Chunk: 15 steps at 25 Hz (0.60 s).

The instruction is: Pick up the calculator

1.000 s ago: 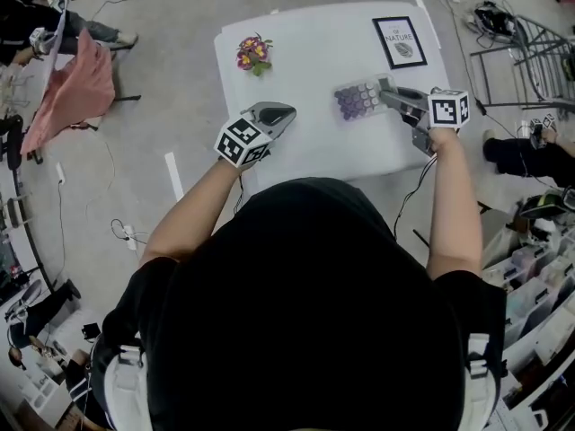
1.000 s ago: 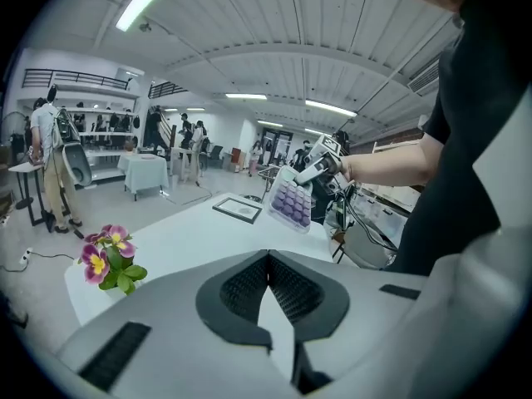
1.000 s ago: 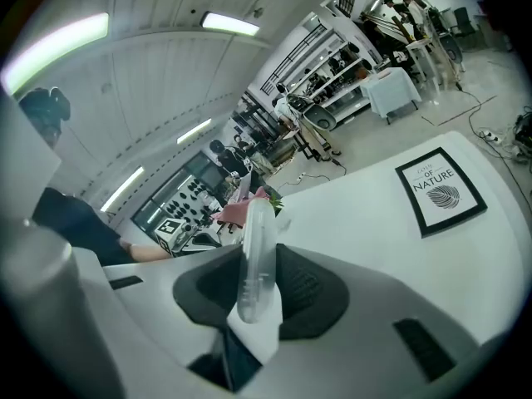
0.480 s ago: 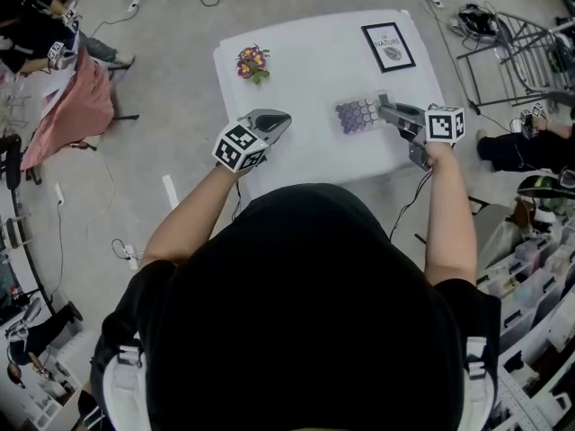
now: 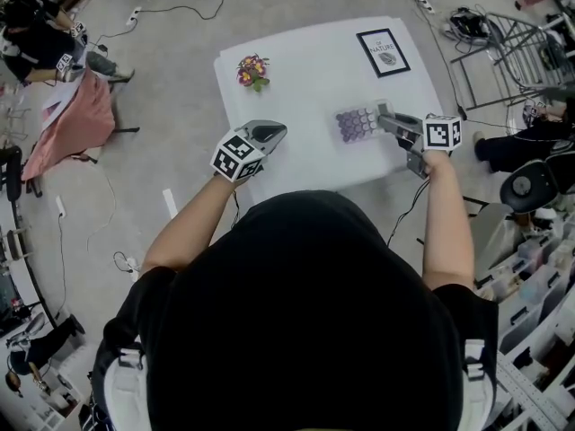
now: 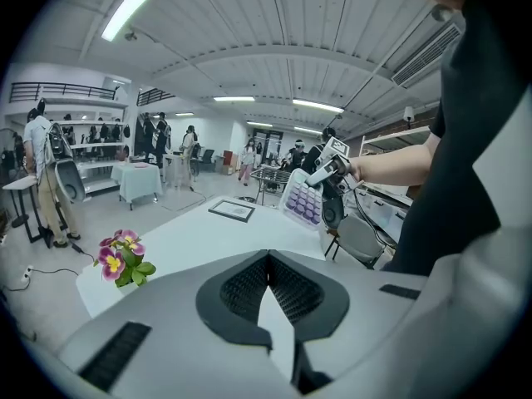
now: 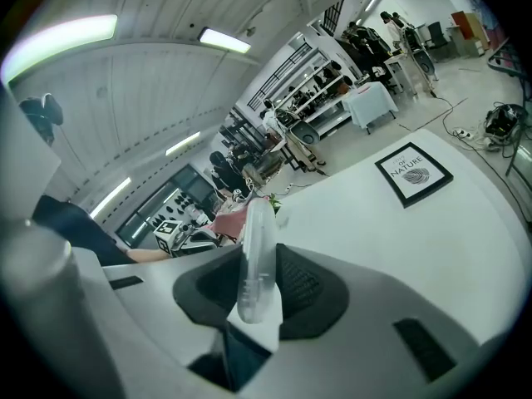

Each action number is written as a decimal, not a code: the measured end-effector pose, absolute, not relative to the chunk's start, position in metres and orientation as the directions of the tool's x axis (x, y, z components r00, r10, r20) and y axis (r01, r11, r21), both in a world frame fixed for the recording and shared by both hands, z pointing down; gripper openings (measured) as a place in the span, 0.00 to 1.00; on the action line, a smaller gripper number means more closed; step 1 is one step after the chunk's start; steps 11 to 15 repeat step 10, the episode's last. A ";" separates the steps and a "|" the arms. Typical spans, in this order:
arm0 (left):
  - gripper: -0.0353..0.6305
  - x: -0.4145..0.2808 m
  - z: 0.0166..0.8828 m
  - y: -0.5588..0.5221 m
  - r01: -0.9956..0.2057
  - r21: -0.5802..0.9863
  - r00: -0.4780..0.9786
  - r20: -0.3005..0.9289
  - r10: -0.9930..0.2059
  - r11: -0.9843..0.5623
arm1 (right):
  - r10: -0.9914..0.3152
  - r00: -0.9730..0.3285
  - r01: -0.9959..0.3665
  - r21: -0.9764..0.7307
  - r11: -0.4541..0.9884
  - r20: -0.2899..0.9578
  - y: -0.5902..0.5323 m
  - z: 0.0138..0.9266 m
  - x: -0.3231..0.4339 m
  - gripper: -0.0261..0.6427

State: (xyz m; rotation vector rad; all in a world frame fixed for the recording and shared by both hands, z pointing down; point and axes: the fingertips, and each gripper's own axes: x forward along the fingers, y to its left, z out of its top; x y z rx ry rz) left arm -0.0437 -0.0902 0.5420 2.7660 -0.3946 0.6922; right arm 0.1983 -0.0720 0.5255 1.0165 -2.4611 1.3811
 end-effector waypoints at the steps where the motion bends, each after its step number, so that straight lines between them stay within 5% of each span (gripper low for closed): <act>1: 0.08 -0.045 0.542 -0.091 -0.322 0.185 0.849 0.490 -0.197 -0.928 | -0.491 -0.757 -0.621 -0.708 0.335 0.431 -0.071 0.528 0.199 0.20; 15: 0.08 -0.046 0.540 -0.092 -0.317 0.190 0.852 0.489 -0.190 -0.929 | -0.490 -0.751 -0.631 -0.701 0.333 0.443 -0.067 0.530 0.199 0.20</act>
